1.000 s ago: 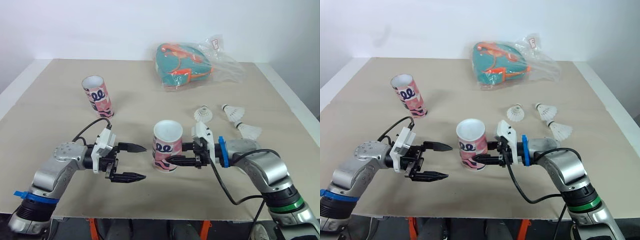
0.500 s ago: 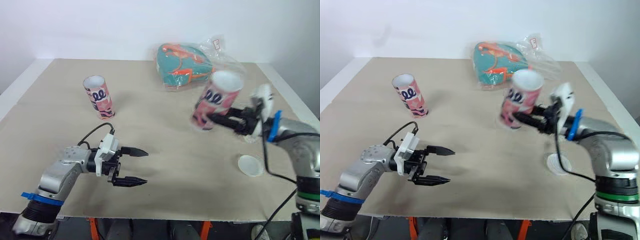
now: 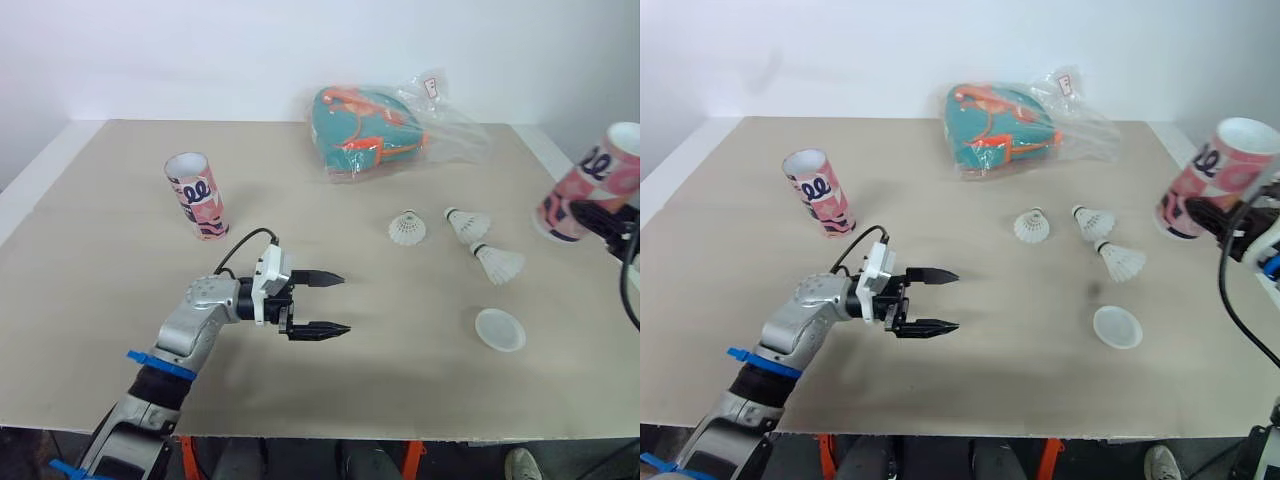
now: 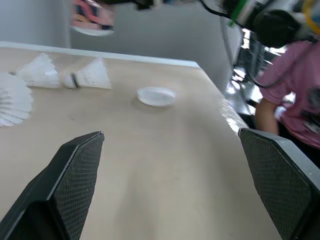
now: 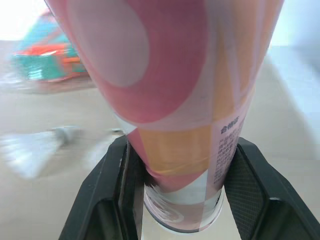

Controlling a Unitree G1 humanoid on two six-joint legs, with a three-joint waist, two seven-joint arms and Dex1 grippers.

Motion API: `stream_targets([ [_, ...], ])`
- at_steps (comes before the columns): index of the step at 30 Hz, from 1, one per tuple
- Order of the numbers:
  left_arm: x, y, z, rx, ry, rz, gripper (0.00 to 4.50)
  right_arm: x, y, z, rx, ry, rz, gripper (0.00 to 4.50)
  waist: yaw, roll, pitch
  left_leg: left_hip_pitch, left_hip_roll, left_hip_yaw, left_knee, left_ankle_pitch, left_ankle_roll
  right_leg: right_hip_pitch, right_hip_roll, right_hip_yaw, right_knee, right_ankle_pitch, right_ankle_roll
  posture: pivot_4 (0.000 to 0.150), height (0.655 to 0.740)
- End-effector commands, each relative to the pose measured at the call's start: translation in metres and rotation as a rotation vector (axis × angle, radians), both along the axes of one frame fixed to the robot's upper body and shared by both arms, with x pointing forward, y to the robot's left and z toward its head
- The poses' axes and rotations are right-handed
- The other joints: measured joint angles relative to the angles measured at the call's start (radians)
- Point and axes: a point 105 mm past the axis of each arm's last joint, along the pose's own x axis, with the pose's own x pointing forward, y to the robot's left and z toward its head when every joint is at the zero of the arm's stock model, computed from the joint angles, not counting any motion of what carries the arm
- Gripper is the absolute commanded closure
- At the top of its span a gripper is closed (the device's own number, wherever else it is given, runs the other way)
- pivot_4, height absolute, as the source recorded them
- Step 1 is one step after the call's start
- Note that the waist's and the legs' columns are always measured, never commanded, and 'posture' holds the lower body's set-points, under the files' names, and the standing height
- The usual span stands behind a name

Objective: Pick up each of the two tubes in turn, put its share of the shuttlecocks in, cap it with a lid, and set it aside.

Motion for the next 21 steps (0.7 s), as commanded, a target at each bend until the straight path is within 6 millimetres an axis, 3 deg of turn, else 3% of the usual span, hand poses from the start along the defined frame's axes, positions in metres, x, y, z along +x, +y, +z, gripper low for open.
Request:
stream_targets([
  [1,0.009,-0.008,0.013,-0.047,-0.024,0.033,0.0,-0.011,-0.017,-0.001,0.006,-0.023,-0.078,2.18,0.0,0.0,0.0,0.0,0.0,0.0,0.0,0.0,0.0,0.0,0.0,0.0,0.0,0.0,0.0,0.15,0.7387],
  [8,0.006,-0.02,0.021,-0.073,-0.035,0.0,0.0,-0.015,-0.021,-0.046,0.076,0.06,-0.12,2.18,-0.014,0.003,-0.001,0.002,-0.001,0.0,0.0,0.0,0.0,0.001,0.0,0.002,0.0,0.0,0.001,0.15,0.7387],
  [21,0.01,-0.017,0.028,-0.058,-0.076,-0.013,0.0,-0.029,-0.021,-0.098,0.103,0.201,-0.163,2.18,-0.021,0.004,-0.001,0.008,-0.004,-0.002,0.001,0.0,0.001,0.011,0.0,0.003,-0.001,-0.004,0.009,0.15,0.7387],
])
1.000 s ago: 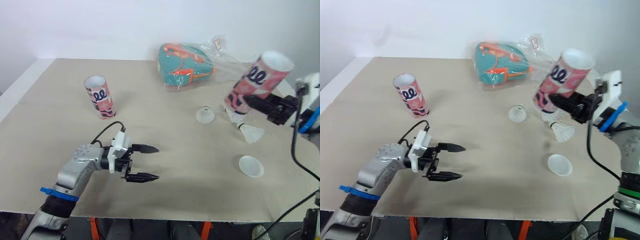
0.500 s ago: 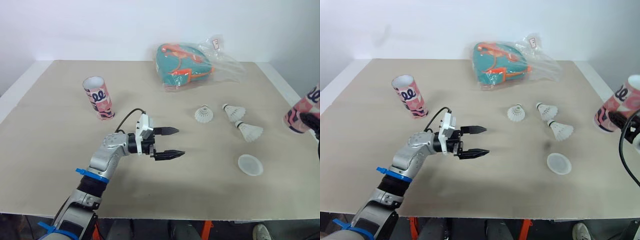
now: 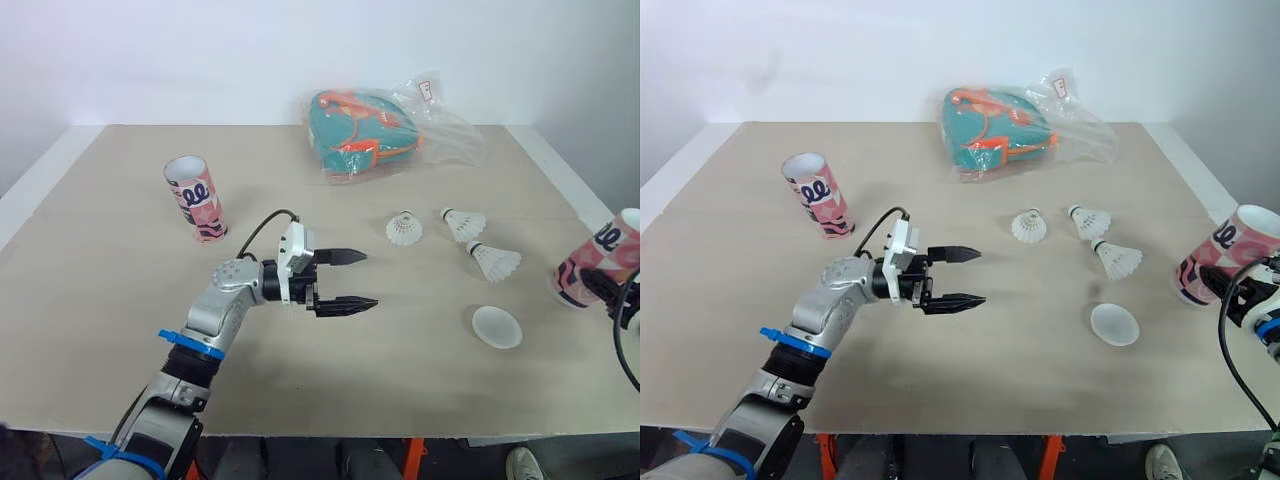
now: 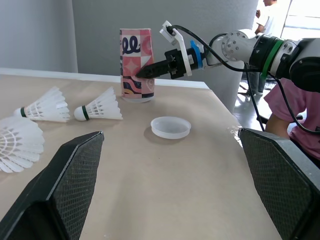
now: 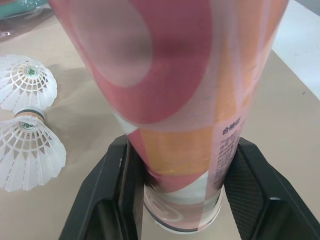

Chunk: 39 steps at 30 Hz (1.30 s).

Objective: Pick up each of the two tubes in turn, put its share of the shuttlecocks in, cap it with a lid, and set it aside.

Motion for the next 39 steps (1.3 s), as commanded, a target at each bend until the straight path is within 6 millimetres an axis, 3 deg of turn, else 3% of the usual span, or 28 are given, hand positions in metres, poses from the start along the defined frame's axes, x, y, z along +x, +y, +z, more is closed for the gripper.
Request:
stream_targets([
  [1,0.002,0.0,0.012,-0.019,-0.04,-0.005,0.0,-0.005,-0.002,-0.016,-0.035,0.077,-0.02,2.18,0.0,0.0,0.0,0.0,0.0,0.0,0.0,0.0,0.0,0.0,0.0,0.0,0.0,0.0,0.0,0.15,0.7387],
  [5,0.002,-0.001,0.013,-0.024,-0.042,-0.007,0.0,-0.006,-0.001,-0.033,-0.085,0.162,-0.02,2.18,0.0,-0.003,0.0,0.001,0.0,-0.001,0.001,0.0,0.0,0.002,0.0,0.0,0.0,0.0,0.0,0.15,0.7387],
  [12,0.002,-0.002,0.015,-0.034,-0.037,-0.008,0.0,-0.005,0.009,-0.034,-0.058,0.154,0.027,2.18,0.0,-0.007,0.0,0.001,-0.001,-0.003,0.004,0.0,0.0,0.005,0.0,0.0,-0.001,-0.001,-0.002,0.15,0.7387],
  [15,0.002,-0.002,0.016,-0.036,-0.036,-0.007,0.0,-0.005,0.009,-0.031,-0.023,0.142,0.024,1.31,-0.001,-0.008,0.001,0.001,-0.001,-0.003,0.004,0.0,0.0,0.005,0.0,0.0,-0.001,-0.001,-0.002,0.15,0.7387],
  [18,0.003,-0.001,0.016,-0.037,-0.036,-0.005,0.0,-0.004,0.014,-0.024,0.003,0.12,0.055,0.04,-0.001,-0.006,0.001,0.001,-0.001,-0.003,0.003,0.0,0.0,0.005,0.0,0.0,-0.001,-0.001,-0.002,0.15,0.7387],
  [20,0.003,-0.001,0.017,-0.04,-0.034,-0.005,0.0,-0.004,0.015,-0.021,0.028,0.111,0.06,0.04,-0.001,0.001,0.001,0.0,-0.002,-0.002,0.003,0.0,0.0,0.003,0.0,0.001,-0.001,0.0,0.001,0.15,0.7387],
  [31,0.003,-0.001,0.017,-0.042,-0.024,-0.014,0.0,-0.012,0.019,-0.025,0.01,0.161,0.095,0.04,-0.001,0.001,0.001,0.0,-0.002,-0.002,0.001,0.0,0.0,0.003,0.0,0.001,-0.001,-0.001,0.002,0.15,0.7387],
  [39,0.003,0.001,0.019,-0.038,-0.021,-0.021,0.0,-0.028,0.028,-0.027,-0.008,0.223,0.188,0.04,-0.001,0.0,0.001,0.0,-0.003,-0.003,0.0,0.0,0.0,0.002,0.0,0.001,-0.001,-0.002,0.002,0.15,0.7387],
])
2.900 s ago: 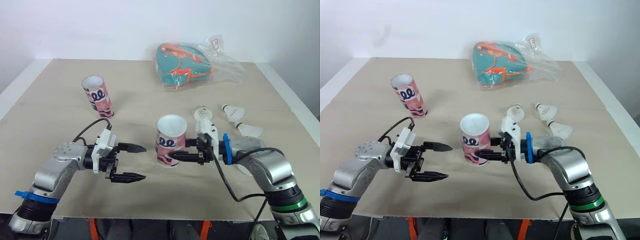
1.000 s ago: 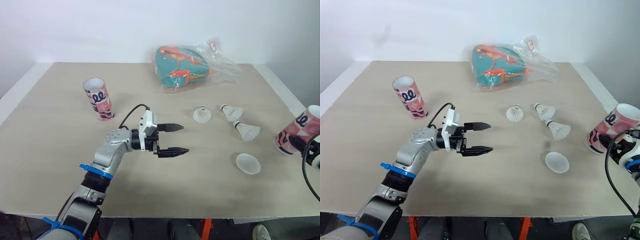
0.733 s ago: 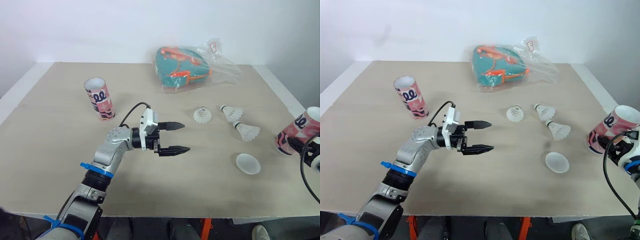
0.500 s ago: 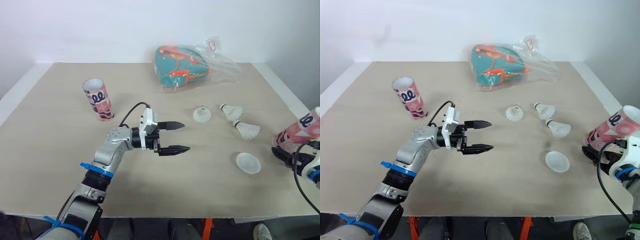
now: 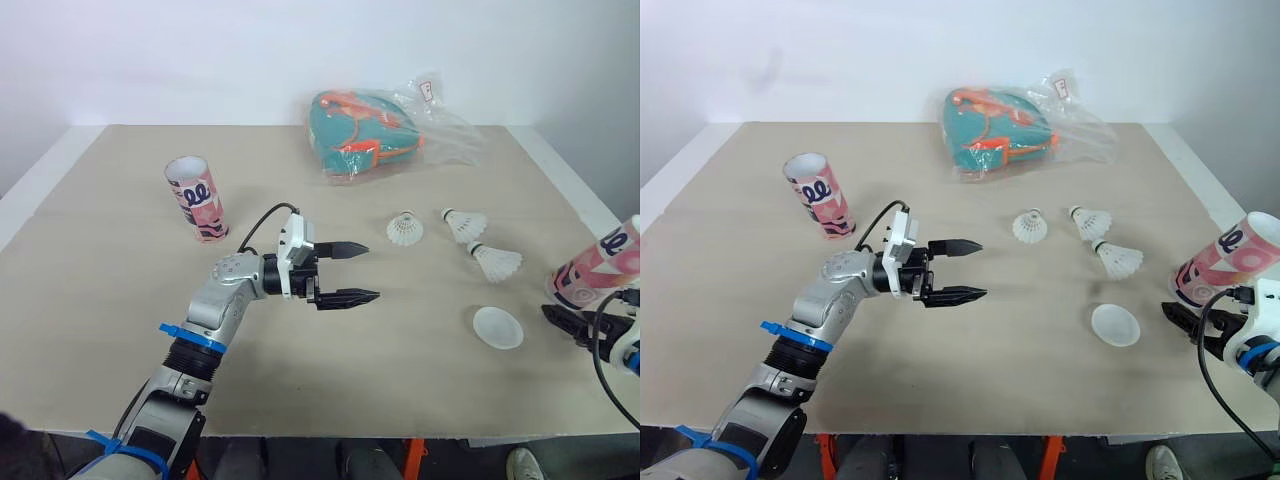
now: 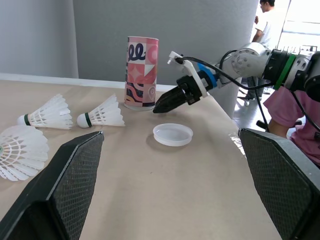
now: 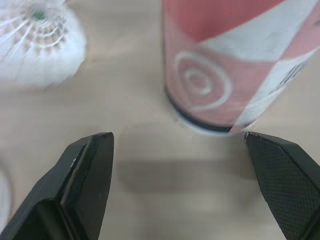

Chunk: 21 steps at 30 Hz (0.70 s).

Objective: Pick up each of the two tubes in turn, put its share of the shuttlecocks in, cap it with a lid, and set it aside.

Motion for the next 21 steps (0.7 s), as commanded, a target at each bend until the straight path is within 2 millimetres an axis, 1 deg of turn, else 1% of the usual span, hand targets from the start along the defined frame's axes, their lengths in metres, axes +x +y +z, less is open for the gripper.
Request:
stream_targets([
  [1,0.0,0.002,0.013,-0.022,-0.035,-0.013,0.0,-0.005,-0.001,0.011,-0.026,-0.004,0.028,0.04,0.0,0.0,0.0,0.0,0.0,0.0,0.0,0.0,0.0,0.0,0.0,0.0,0.0,0.0,0.0,0.15,0.7387],
  [3,-0.001,0.003,0.013,-0.02,-0.035,-0.013,0.0,-0.012,-0.005,0.013,-0.031,0.011,0.031,0.04,0.0,0.0,0.0,0.0,0.0,0.0,0.0,0.0,0.0,0.0,0.0,0.0,0.0,0.0,0.0,0.15,0.7387],
  [6,0.001,0.009,0.013,-0.013,-0.026,0.004,0.0,-0.03,-0.005,0.021,-0.05,0.052,0.084,0.04,0.002,0.0,0.0,0.0,-0.001,-0.001,0.0,0.0,0.0,0.0,0.0,0.0,0.0,-0.001,0.0,0.15,0.7387],
  [8,0.004,0.016,0.013,-0.01,-0.012,0.031,0.0,-0.039,-0.005,0.033,-0.065,0.042,0.109,0.04,0.001,0.0,0.0,-0.001,-0.001,-0.001,-0.001,0.0,0.0,0.0,0.0,0.0,0.0,-0.002,0.0,0.15,0.7387],
  [10,0.006,0.023,0.012,-0.008,0.011,0.065,0.0,-0.044,-0.001,0.051,-0.071,-0.009,0.137,0.04,0.001,0.0,0.0,-0.001,-0.001,-0.001,-0.002,0.0,0.0,-0.001,0.0,0.0,0.0,-0.003,-0.001,0.15,0.7387],
  [11,0.007,0.025,0.011,-0.007,0.02,0.077,0.0,-0.045,0.001,0.057,-0.07,-0.027,0.148,0.04,-0.002,0.0,0.0,-0.001,-0.001,-0.001,-0.002,0.0,0.0,-0.001,0.0,0.0,0.0,-0.003,-0.001,0.15,0.7387],
  [12,0.008,0.028,0.01,-0.008,0.035,0.103,0.0,-0.045,0.008,0.066,-0.058,-0.059,0.174,0.04,-0.004,0.0,0.0,-0.001,-0.001,-0.001,-0.003,0.0,0.0,-0.001,0.0,0.0,0.0,-0.003,0.0,0.15,0.7387],
  [13,0.008,0.031,0.006,-0.008,0.062,0.131,0.0,-0.045,0.021,0.075,-0.049,-0.092,0.224,0.04,-0.006,0.0,0.0,0.0,-0.001,-0.001,-0.002,0.0,0.0,-0.001,0.0,0.0,0.0,-0.003,-0.001,0.15,0.7387],
  [14,0.006,0.035,0.001,0.0,0.076,0.151,0.0,-0.045,0.034,0.082,-0.049,-0.111,0.277,0.04,-0.006,0.0,0.0,0.0,-0.001,-0.001,-0.003,0.0,0.0,-0.001,0.0,0.0,0.0,-0.003,-0.001,0.15,0.7387],
  [15,0.003,0.039,-0.006,0.018,0.086,0.172,0.0,-0.045,0.052,0.088,-0.052,-0.132,0.348,0.04,-0.008,0.0,0.0,0.0,-0.001,-0.001,-0.003,0.0,0.0,-0.001,0.0,0.0,0.0,-0.003,-0.001,0.15,0.7387],
  [18,0.0,0.05,-0.013,0.041,0.102,0.253,0.0,-0.043,0.09,0.094,-0.079,-0.138,0.487,0.04,-0.005,0.0,0.001,0.001,0.0,-0.002,-0.003,0.0,0.0,-0.001,0.001,0.0,0.001,-0.003,-0.002,0.15,0.7387],
  [21,0.008,0.067,-0.007,-0.01,0.145,0.408,0.0,-0.033,0.12,0.099,-0.098,-0.171,0.587,0.04,0.001,-0.005,0.003,-0.001,0.001,-0.004,-0.002,0.0,0.0,-0.001,0.001,-0.001,0.001,-0.004,-0.004,0.15,0.7387],
])
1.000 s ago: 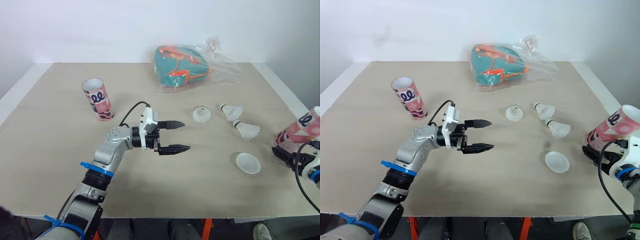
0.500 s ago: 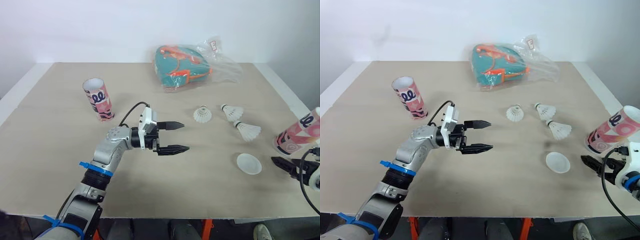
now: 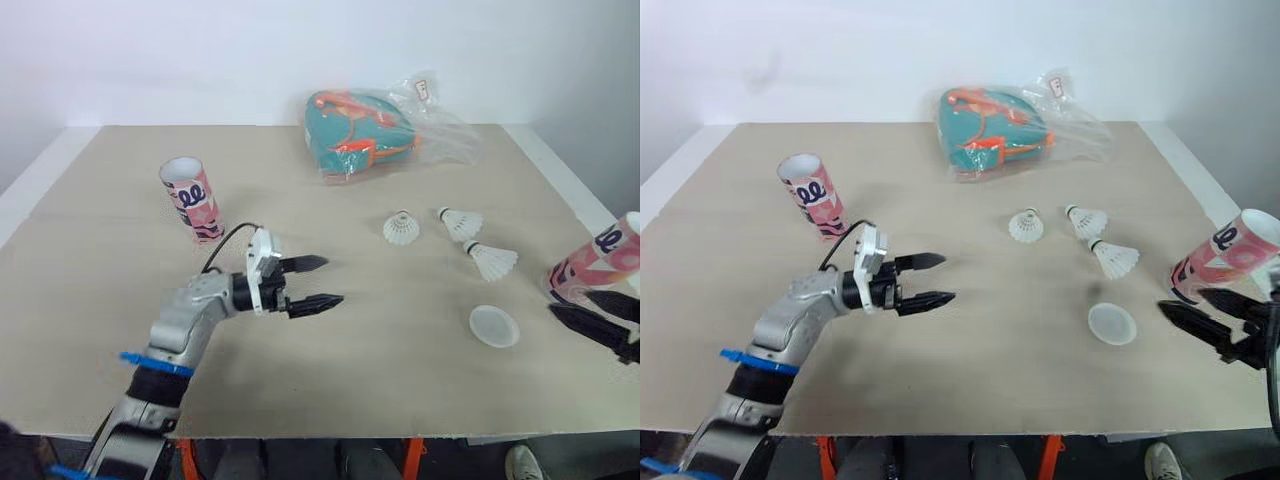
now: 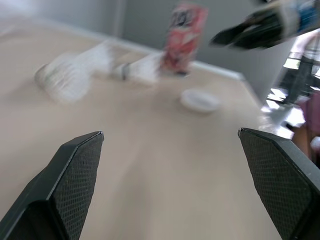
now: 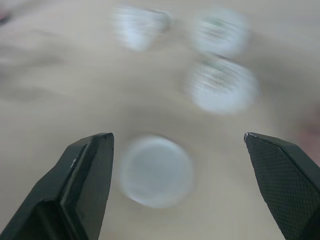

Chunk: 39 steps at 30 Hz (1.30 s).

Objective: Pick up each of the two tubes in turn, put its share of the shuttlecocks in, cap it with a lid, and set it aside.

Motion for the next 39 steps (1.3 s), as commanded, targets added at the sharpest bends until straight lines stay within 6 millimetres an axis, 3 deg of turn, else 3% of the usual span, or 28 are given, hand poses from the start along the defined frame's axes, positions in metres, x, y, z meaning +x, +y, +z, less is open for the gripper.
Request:
stream_targets([
  [1,0.01,0.022,0.026,-0.072,-0.036,0.189,0.0,0.011,0.041,0.015,-0.009,-0.073,0.143,0.04,0.002,-0.002,0.001,-0.001,0.0,0.0,0.0,0.0,0.0,0.0,-0.001,0.0,0.0,0.0,-0.001,0.15,0.7387],
  [6,0.003,0.043,0.021,-0.095,0.022,0.368,0.0,0.032,0.109,0.027,0.04,-0.176,0.379,0.04,-0.001,-0.005,0.003,0.0,-0.001,0.003,0.001,0.0,0.0,0.0,-0.003,0.001,-0.001,0.0,0.0,0.15,0.7387],
  [10,0.006,0.064,0.013,-0.136,0.089,0.563,0.0,0.05,0.144,0.036,0.116,-0.255,0.474,0.04,0.003,-0.006,0.004,-0.001,-0.001,0.002,0.0,0.0,0.0,-0.001,-0.003,0.001,0.0,0.002,0.003,0.15,0.7387],
  [14,0.009,0.082,0.004,-0.127,0.119,0.708,0.0,0.065,0.164,0.028,0.102,-0.272,0.503,0.04,0.009,-0.007,0.004,-0.002,-0.001,0.001,-0.001,0.0,0.0,-0.002,-0.003,0.0,-0.001,0.001,0.002,0.15,0.7387],
  [18,0.025,0.127,-0.011,-0.07,0.079,1.013,0.0,0.077,0.19,0.007,0.093,-0.276,0.549,0.04,0.012,-0.008,0.004,-0.003,-0.002,0.001,-0.001,0.0,-0.001,-0.002,-0.003,0.0,-0.001,0.002,0.001,0.15,0.7387],
  [20,0.032,0.141,-0.012,-0.062,0.065,1.092,0.0,0.077,0.197,0.001,0.09,-0.277,0.576,0.04,0.012,-0.008,0.004,-0.003,-0.001,0.001,-0.001,0.0,-0.001,-0.002,-0.003,0.0,-0.001,0.002,0.001,0.15,0.7387],
  [28,0.051,0.151,-0.005,-0.039,-0.03,1.146,0.0,0.078,0.215,-0.005,0.1,-0.295,0.599,0.04,0.015,-0.008,0.004,-0.003,-0.001,0.001,-0.001,0.0,-0.001,-0.002,-0.002,-0.001,-0.001,0.002,0.0,0.15,0.7387],
  [32,0.064,0.147,-0.001,-0.017,-0.06,1.113,0.0,0.078,0.215,-0.005,0.095,-0.303,0.592,0.04,0.015,-0.008,0.004,-0.003,-0.001,0.001,-0.001,0.0,-0.001,-0.003,-0.002,-0.001,-0.001,0.004,-0.003,0.15,0.7387],
  [39,0.088,0.155,0.0,0.042,-0.084,1.167,0.0,0.077,0.205,-0.004,0.081,-0.312,0.549,0.04,0.015,-0.008,0.004,-0.003,-0.001,0.001,-0.001,0.0,-0.001,-0.003,-0.002,-0.001,-0.001,0.004,-0.003,0.15,0.7387],
])
